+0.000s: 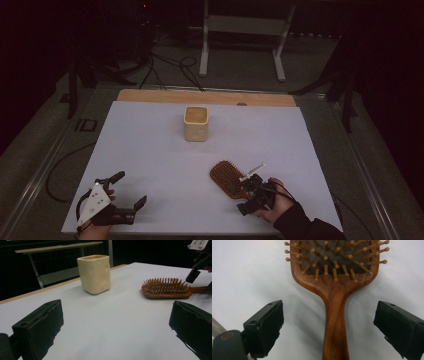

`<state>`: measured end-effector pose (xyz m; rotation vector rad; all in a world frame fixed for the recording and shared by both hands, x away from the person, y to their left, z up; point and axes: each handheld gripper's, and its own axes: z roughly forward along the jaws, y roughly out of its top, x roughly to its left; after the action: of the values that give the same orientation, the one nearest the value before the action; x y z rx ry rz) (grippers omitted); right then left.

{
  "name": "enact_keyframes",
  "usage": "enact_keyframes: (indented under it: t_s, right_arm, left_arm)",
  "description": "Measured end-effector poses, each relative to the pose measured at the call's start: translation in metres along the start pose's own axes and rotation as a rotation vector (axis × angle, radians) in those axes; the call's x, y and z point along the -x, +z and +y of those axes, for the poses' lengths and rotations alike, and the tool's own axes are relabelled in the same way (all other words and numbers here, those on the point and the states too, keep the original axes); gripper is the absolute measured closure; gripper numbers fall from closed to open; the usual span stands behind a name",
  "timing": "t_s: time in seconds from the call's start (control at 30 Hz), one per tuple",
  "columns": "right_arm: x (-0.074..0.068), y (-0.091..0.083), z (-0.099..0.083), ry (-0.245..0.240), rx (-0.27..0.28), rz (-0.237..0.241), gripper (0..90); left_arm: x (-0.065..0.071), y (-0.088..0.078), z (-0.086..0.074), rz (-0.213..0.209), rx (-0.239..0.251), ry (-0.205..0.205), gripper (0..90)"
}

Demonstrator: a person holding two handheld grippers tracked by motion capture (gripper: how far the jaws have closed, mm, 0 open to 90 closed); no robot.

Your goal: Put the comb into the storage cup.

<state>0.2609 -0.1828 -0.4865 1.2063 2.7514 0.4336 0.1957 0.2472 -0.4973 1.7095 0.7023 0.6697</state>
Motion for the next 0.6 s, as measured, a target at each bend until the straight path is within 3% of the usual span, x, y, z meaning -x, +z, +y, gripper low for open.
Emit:
enact_keyframes:
  t_s: [0.17, 0.2, 0.6]
  right_arm:
    - [-0.001, -0.002, 0.004, 0.002, -0.018, -0.016, 16.1]
    - [-0.002, -0.003, 0.006, 0.002, -0.025, -0.021, 23.2]
    - [-0.006, 0.001, 0.015, -0.010, -0.095, -0.064, 49.1]
  left_arm:
    - [0.000, 0.000, 0.000, 0.000, 0.002, -0.001, 0.0]
    - [0.000, 0.000, 0.000, -0.001, 0.003, -0.002, 0.0]
    - [-0.001, -0.001, 0.000, -0.003, 0.005, -0.006, 0.0]
